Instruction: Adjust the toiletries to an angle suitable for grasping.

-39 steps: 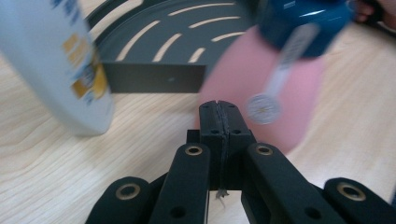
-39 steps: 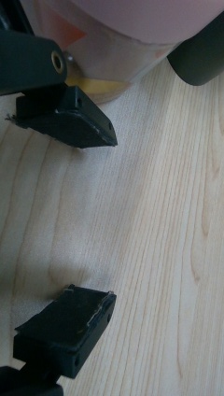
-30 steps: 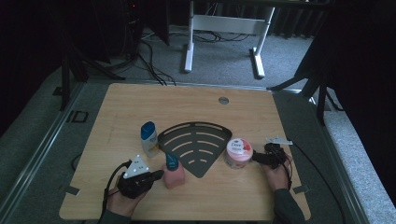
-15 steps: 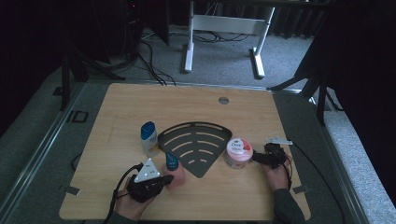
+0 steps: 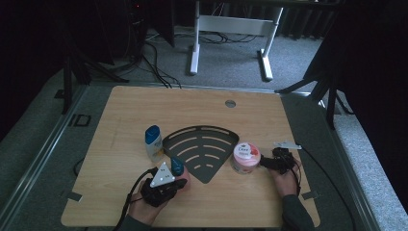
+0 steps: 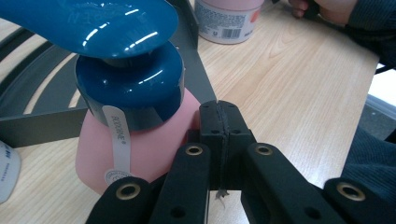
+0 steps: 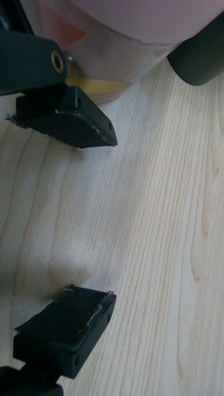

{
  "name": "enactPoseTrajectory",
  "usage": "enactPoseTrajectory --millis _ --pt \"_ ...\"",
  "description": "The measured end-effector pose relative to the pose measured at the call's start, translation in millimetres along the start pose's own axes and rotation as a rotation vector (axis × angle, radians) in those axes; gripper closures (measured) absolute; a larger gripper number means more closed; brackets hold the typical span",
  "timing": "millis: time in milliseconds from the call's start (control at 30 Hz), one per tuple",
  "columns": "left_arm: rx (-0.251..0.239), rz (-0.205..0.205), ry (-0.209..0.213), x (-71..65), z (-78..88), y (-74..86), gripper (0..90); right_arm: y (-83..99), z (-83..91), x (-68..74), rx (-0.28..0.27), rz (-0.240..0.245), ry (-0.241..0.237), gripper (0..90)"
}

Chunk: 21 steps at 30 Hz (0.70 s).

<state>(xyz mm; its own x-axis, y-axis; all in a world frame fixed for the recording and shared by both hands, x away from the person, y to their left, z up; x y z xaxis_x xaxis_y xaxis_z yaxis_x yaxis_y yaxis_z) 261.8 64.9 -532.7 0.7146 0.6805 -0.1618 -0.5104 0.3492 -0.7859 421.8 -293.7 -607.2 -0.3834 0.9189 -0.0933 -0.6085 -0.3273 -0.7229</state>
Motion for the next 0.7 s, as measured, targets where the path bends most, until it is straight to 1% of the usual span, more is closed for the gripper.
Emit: enactPoseTrajectory --millis 100,167,200,267,333,400,433,467,500,533,567,633,700 --pt "-0.003 0.002 -0.011 0.3 0.3 0.1 90.0 0.0 0.0 0.0 0.000 0.000 0.000 20.2" --pt "-0.003 0.007 -0.029 2.7 1.6 0.5 90.0 0.0 0.0 0.0 0.000 0.000 0.000 20.2" --pt "-0.003 0.007 -0.029 2.7 1.6 0.5 90.0 0.0 0.0 0.0 0.000 0.000 0.000 20.2" --pt "-0.002 0.016 -0.049 6.7 3.6 1.8 90.0 0.0 0.0 0.0 0.000 0.000 0.000 20.2" --pt "0.007 0.019 -0.060 8.8 4.7 3.3 90.0 0.0 0.0 0.0 0.000 0.000 0.000 20.2" --pt "0.006 0.019 -0.056 7.4 4.3 3.5 90.0 0.0 0.0 0.0 0.000 0.000 0.000 20.2" --pt "0.000 0.013 -0.040 5.0 3.6 2.7 90.0 0.0 0.0 0.0 0.000 0.000 0.000 20.2" --pt "0.000 0.013 -0.040 5.0 3.6 2.7 90.0 0.0 0.0 0.0 0.000 0.000 0.000 20.2" --pt "0.005 -0.007 -0.032 0.1 0.2 0.3 90.0 0.0 0.0 0.0 0.000 0.000 0.000 20.2" --pt "0.007 -0.014 -0.024 -2.3 -2.4 -1.2 90.0 0.0 0.0 0.0 0.000 0.000 0.000 20.2" --pt "0.007 -0.014 -0.024 -2.3 -2.4 -1.2 90.0 0.0 0.0 0.0 0.000 0.000 0.000 20.2" --pt "0.011 -0.031 -0.022 -6.1 -9.1 -5.8 90.0 0.0 0.0 0.0 0.000 0.000 0.000 20.2" --pt "0.007 -0.036 -0.025 -7.3 -14.8 -10.1 90.0 0.0 0.0 0.0 0.000 0.000 0.000 20.2"
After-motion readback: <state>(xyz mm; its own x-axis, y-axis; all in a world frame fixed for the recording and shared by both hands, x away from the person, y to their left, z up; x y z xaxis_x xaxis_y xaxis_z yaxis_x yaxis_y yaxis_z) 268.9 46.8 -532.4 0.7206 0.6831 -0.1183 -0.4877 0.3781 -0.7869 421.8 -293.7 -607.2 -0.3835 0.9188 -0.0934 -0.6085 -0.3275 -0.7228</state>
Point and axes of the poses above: each handheld gripper's, and its own axes: z roughly backward along the jaws, y roughly out of its underside, x roughly to its left, the point moved 7 cm from there along -z, roughly forward along the jaws, and after that the axes turned 7 degrees about z, right-handed, at the moved point
